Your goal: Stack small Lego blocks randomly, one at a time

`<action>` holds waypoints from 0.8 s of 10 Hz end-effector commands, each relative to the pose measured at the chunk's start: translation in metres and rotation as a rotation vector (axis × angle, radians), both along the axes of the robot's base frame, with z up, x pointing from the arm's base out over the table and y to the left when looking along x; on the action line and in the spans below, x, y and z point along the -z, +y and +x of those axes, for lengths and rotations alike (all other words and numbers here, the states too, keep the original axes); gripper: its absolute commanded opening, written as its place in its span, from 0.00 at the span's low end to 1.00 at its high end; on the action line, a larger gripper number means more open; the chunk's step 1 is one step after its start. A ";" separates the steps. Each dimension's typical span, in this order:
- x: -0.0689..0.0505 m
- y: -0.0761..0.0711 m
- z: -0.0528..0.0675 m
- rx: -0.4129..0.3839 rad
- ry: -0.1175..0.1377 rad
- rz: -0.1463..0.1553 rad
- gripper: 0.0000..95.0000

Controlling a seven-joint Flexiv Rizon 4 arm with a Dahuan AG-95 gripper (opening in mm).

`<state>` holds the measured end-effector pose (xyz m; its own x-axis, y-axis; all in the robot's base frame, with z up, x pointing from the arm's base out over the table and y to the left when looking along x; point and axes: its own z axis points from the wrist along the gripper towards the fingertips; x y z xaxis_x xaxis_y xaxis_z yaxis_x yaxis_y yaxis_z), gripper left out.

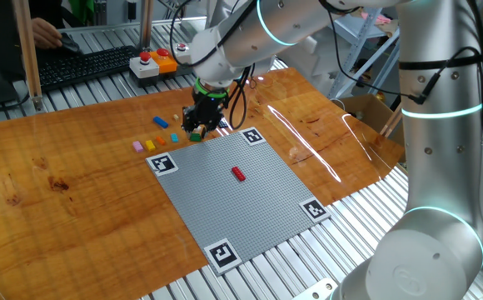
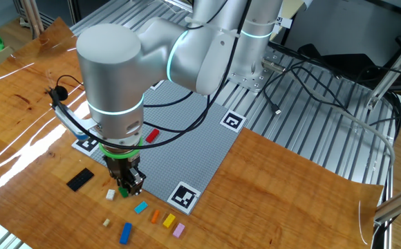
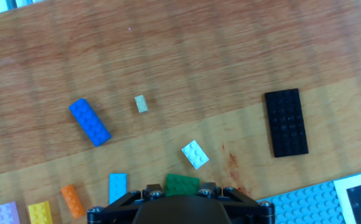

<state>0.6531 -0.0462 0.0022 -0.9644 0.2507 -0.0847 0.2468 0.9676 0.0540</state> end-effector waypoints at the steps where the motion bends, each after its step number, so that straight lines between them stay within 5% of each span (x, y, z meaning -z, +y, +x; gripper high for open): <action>1: 0.001 0.000 0.000 0.001 -0.002 0.002 0.20; 2: 0.001 0.000 0.000 -0.005 -0.005 -0.013 0.00; 8: -0.005 0.000 -0.001 -0.017 -0.002 0.007 0.00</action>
<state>0.6539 -0.0462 0.0059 -0.9684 0.2340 -0.0859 0.2292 0.9714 0.0621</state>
